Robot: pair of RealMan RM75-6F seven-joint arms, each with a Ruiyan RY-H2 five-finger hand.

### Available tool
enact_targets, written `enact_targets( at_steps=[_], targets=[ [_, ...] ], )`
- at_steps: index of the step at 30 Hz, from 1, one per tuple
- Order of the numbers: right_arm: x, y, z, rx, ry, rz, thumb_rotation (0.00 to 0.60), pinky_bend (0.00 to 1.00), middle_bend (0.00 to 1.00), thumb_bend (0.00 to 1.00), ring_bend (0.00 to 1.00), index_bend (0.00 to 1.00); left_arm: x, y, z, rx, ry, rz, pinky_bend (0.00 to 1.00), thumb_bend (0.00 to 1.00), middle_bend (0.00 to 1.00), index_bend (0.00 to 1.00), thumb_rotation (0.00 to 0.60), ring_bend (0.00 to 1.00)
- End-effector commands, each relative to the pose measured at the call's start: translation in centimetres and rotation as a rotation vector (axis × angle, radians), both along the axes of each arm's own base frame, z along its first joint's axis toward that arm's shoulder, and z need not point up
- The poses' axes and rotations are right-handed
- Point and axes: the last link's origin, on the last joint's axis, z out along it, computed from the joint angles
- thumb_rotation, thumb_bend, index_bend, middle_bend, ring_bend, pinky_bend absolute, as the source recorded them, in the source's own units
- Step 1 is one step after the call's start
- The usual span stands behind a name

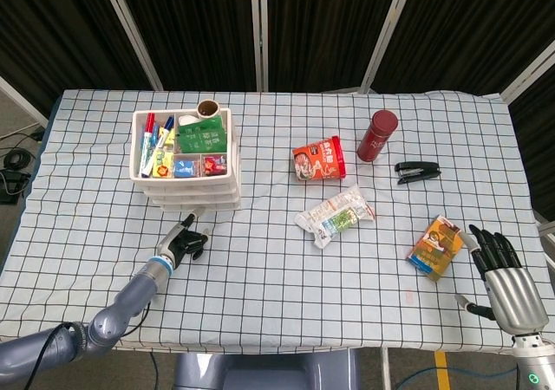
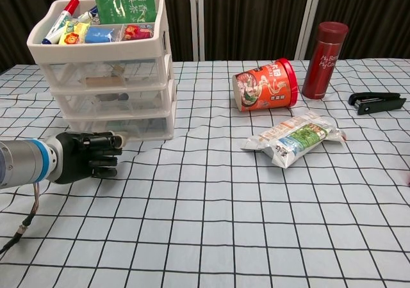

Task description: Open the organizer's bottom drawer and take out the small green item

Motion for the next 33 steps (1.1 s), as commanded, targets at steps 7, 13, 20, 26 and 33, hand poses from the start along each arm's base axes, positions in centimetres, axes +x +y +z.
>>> enact_targets(
  at_steps=[7,13,20,26,33],
  targets=[
    [-0.03,-0.07,0.01,0.001,-0.001,-0.002,0.6,0.0,0.0,0.0,0.0,0.0,0.24,0.49,-0.22,0.005,0.004,-0.008,0.85,0.66,1.0,0.02,0.6,0.98],
    [-0.02,-0.06,-0.01,0.002,0.0,-0.002,0.6,0.0,0.0,0.0,0.0,0.0,0.4,0.59,-0.39,-0.006,0.005,-0.023,0.84,0.66,1.0,0.03,0.6,0.98],
    [-0.05,-0.06,-0.09,0.005,0.002,-0.005,0.6,0.0,0.0,0.0,0.0,0.0,0.41,0.78,-0.54,-0.011,0.016,-0.041,0.84,0.66,1.0,0.05,0.6,0.98],
    [-0.02,-0.06,-0.25,0.009,0.008,-0.004,0.6,0.0,0.0,0.0,0.0,0.0,0.51,0.87,-0.65,-0.019,0.003,-0.039,0.85,0.66,1.0,0.05,0.6,0.98],
    [-0.04,-0.08,-0.21,0.006,0.007,-0.005,0.6,0.0,0.0,0.0,0.0,0.0,0.51,1.01,-0.77,-0.035,-0.001,-0.049,0.85,0.66,1.0,0.07,0.6,0.98]
  ],
)
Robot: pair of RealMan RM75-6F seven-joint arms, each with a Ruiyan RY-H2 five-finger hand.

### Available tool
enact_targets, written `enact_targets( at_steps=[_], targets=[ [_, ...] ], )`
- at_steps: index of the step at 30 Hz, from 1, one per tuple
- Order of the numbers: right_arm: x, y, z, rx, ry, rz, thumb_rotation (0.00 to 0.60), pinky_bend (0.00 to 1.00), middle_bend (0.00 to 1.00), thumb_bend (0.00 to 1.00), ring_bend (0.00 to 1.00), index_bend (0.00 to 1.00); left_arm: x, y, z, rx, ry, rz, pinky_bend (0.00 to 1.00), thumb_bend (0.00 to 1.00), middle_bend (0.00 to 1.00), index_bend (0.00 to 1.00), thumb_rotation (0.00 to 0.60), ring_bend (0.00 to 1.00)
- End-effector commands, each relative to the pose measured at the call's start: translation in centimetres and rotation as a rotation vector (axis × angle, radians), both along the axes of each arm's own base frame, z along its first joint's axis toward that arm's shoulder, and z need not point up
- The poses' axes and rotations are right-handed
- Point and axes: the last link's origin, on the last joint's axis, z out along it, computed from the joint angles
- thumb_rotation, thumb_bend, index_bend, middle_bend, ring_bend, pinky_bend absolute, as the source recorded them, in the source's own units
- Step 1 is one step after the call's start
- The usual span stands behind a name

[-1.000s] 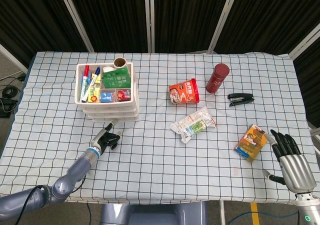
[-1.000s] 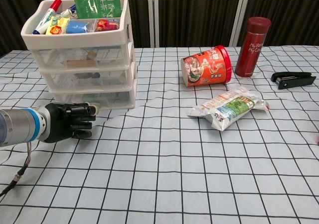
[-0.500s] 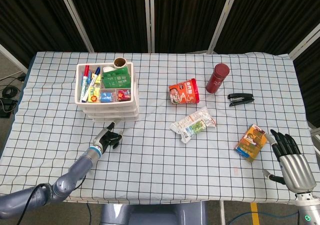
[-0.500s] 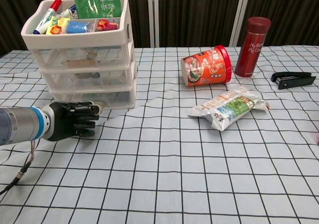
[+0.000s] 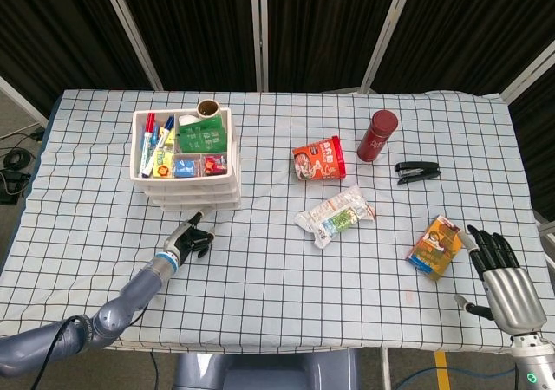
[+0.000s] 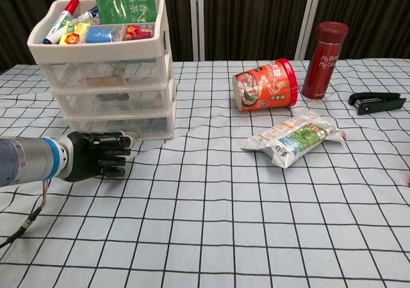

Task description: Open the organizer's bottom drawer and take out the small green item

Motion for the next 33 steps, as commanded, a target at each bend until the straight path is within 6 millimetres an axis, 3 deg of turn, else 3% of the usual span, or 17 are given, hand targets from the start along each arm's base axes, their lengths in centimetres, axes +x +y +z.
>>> enact_targets(
  at_steps=[1,23,33],
  targets=[
    [0.0,0.0,0.0,0.0,0.0,0.001,0.6,0.0,0.0,0.0,0.0,0.0,0.1,0.1,0.0,-0.002,0.001,-0.006,0.84,0.66,1.0,0.07,0.6,0.98],
    [0.0,0.0,0.1,0.003,-0.004,-0.002,0.6,0.0,0.0,0.0,0.0,0.0,0.9,-0.2,-0.5,-0.025,0.011,-0.055,0.84,0.66,1.0,0.13,0.6,0.98],
    [0.0,0.0,0.1,0.002,-0.006,-0.004,0.6,0.0,0.0,0.0,0.0,0.0,1.1,-1.4,-1.0,-0.05,0.023,-0.09,0.84,0.66,1.0,0.13,0.6,0.98]
  ],
)
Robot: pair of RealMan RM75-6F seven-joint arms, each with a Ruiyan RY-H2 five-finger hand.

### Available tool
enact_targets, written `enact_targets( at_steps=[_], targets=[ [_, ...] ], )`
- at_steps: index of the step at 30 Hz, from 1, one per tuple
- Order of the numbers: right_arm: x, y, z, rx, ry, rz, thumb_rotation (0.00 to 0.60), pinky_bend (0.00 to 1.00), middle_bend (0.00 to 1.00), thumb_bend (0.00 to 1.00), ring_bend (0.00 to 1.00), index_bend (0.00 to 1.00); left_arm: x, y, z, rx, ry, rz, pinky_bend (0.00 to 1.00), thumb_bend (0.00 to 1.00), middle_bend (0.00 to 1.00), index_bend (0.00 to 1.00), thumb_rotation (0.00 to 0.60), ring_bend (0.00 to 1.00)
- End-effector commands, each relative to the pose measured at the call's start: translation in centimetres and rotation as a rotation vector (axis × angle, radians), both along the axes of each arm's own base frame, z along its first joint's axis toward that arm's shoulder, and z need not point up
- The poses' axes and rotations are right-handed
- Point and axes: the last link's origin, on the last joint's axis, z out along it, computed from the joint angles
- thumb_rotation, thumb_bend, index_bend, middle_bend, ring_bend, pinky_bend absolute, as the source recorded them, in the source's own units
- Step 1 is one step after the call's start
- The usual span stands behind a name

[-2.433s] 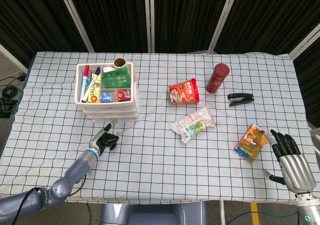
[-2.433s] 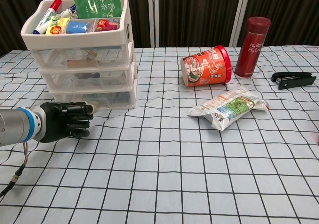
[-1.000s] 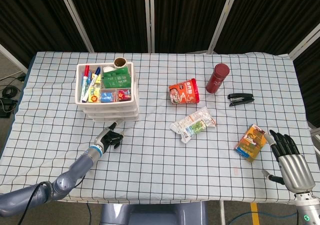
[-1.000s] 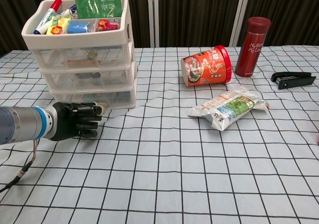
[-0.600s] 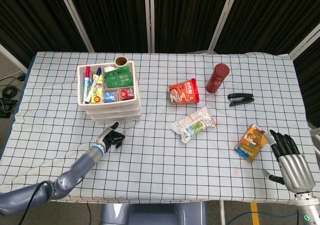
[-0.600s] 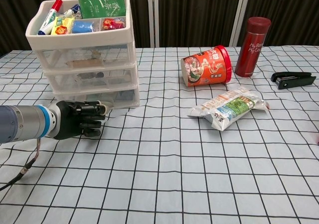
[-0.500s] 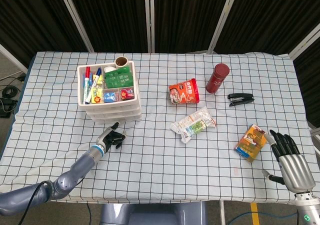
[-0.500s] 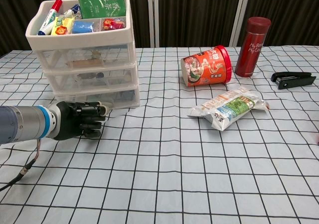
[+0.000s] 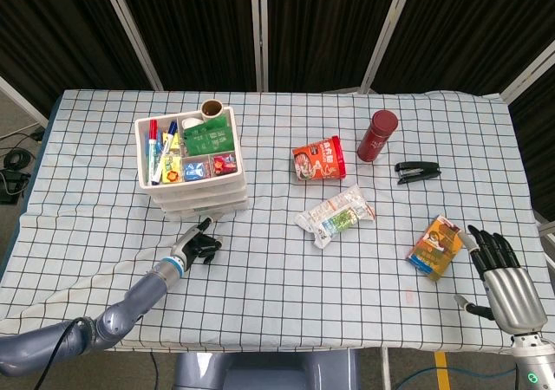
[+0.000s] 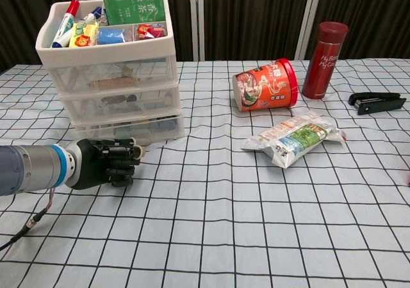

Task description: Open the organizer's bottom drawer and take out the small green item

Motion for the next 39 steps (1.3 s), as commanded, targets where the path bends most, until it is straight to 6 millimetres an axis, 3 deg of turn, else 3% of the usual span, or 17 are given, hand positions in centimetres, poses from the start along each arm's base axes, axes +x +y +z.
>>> enact_targets(
  at_steps=[1,13,27,39],
  targets=[
    [0.0,0.0,0.0,-0.001,0.0,0.0,0.6,0.0,0.0,0.0,0.0,0.0,0.0,-0.4,0.0,-0.005,0.003,-0.011,0.84,0.66,1.0,0.13,0.6,0.98],
    [0.0,0.1,0.1,-0.005,-0.001,0.0,0.6,0.0,0.0,0.0,0.0,0.0,-0.3,-3.2,2.5,0.098,0.075,-0.149,0.85,0.66,1.0,0.14,0.6,0.98],
    [0.0,0.1,-0.2,0.001,0.015,-0.01,0.6,0.0,0.0,0.0,0.0,0.0,-3.3,-5.9,7.1,0.378,0.681,-0.53,0.84,0.66,1.0,0.12,0.6,0.98],
    [0.1,0.2,-0.2,0.0,0.016,-0.01,0.6,0.0,0.0,0.0,0.0,0.0,-5.2,-5.5,8.7,0.374,0.992,-0.601,0.85,0.66,1.0,0.15,0.6,0.98]
  ],
)
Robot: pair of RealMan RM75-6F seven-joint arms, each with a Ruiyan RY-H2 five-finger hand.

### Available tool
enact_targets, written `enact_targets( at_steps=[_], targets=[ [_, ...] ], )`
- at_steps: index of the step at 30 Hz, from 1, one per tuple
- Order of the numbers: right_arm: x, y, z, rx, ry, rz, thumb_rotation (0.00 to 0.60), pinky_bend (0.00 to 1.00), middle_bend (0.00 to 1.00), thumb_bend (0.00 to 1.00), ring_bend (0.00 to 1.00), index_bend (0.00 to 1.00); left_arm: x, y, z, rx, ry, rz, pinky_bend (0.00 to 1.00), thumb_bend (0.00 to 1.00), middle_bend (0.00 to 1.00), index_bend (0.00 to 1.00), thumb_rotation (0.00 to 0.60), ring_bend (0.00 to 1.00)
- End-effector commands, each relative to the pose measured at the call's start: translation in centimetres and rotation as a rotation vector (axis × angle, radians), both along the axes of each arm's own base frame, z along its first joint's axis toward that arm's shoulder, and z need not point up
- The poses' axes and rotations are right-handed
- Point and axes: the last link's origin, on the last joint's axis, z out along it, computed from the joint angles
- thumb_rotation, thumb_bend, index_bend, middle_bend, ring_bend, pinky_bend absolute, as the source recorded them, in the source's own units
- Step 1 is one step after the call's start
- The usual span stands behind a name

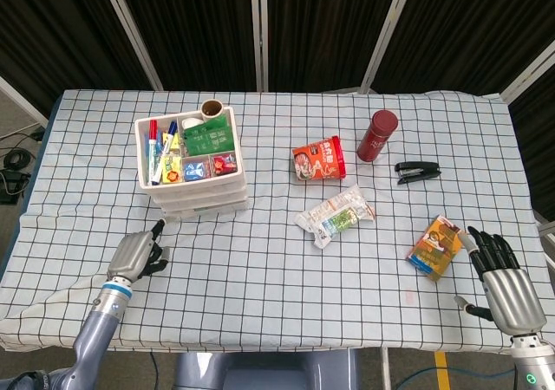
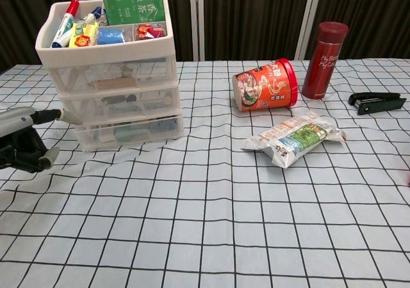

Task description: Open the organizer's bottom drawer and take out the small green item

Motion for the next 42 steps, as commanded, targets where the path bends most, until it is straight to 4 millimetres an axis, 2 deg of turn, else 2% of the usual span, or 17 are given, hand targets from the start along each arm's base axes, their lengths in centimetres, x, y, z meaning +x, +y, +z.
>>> enact_targets(
  at_steps=[1,15,42],
  targets=[
    [0.0,0.0,0.0,0.001,0.0,0.0,0.6,0.0,0.0,0.0,0.0,0.0,-0.7,0.2,0.3,0.016,0.058,0.018,0.85,0.66,1.0,0.15,0.6,0.98],
    [0.0,0.0,0.0,0.003,0.003,0.0,0.6,0.0,0.0,0.0,0.0,0.0,-1.7,2.0,-0.9,0.032,0.101,0.059,0.84,0.66,1.0,0.18,0.6,0.98],
    [0.0,0.0,-0.1,0.008,0.005,0.001,0.6,0.0,0.0,0.0,0.0,0.0,0.2,2.7,-2.3,0.01,0.067,0.023,0.84,0.66,1.0,0.18,0.6,0.98]
  ],
)
